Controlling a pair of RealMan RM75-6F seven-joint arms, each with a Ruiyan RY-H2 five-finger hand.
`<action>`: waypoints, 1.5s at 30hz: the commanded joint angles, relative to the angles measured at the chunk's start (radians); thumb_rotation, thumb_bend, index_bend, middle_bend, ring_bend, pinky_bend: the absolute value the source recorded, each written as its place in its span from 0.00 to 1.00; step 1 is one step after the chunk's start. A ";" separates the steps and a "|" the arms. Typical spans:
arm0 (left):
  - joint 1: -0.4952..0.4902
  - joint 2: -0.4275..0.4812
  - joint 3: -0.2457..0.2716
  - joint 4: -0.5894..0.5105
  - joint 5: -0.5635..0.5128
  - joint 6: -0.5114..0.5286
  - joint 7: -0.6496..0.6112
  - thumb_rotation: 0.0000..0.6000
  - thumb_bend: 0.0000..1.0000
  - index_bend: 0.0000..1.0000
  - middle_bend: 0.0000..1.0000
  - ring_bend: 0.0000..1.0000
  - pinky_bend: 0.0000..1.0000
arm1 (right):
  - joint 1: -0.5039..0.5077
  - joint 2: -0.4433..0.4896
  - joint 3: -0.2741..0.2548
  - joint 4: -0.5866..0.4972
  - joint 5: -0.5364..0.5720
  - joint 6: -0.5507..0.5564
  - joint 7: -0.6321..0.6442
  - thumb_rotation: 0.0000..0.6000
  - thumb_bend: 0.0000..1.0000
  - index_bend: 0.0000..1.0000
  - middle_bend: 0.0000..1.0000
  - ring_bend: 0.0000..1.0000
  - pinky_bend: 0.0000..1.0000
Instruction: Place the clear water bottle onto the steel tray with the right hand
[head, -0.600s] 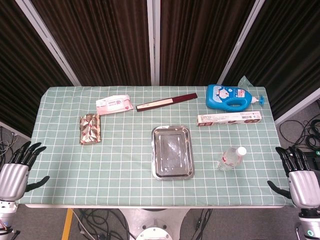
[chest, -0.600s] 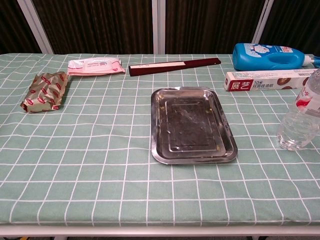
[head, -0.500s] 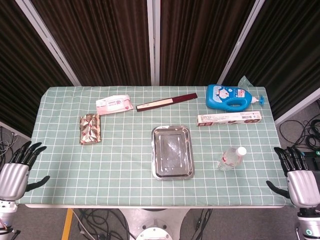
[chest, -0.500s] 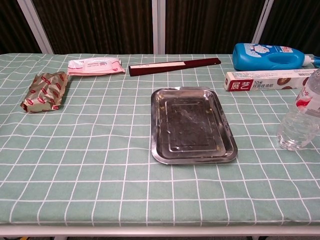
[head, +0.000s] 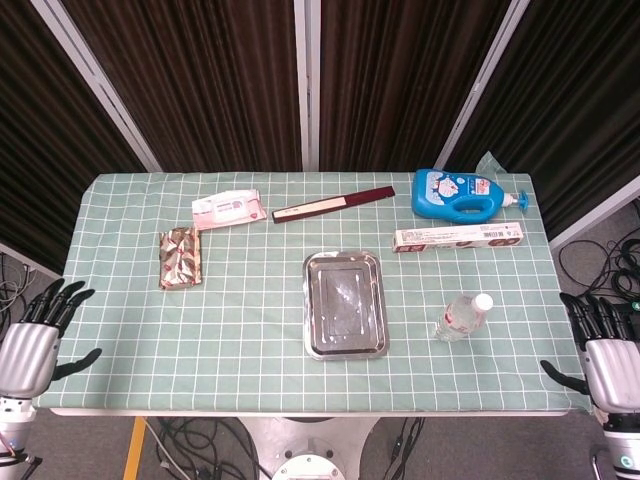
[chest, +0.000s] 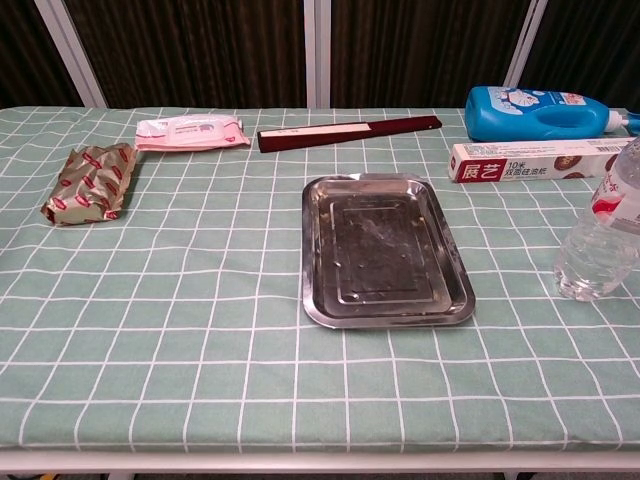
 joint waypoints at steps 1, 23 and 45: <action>-0.001 -0.008 -0.003 0.008 -0.004 0.001 -0.011 1.00 0.13 0.24 0.23 0.10 0.19 | -0.005 0.001 0.002 0.016 0.007 0.002 0.023 1.00 0.05 0.02 0.12 0.00 0.00; -0.002 -0.026 -0.002 0.031 -0.013 -0.005 -0.005 1.00 0.13 0.24 0.23 0.10 0.19 | 0.086 -0.064 0.002 0.136 0.030 -0.214 1.106 1.00 0.00 0.02 0.14 0.00 0.00; -0.020 -0.017 -0.008 0.063 -0.002 -0.011 0.005 1.00 0.13 0.24 0.23 0.10 0.19 | 0.247 -0.226 -0.028 0.360 -0.038 -0.361 1.117 1.00 0.00 0.03 0.18 0.03 0.04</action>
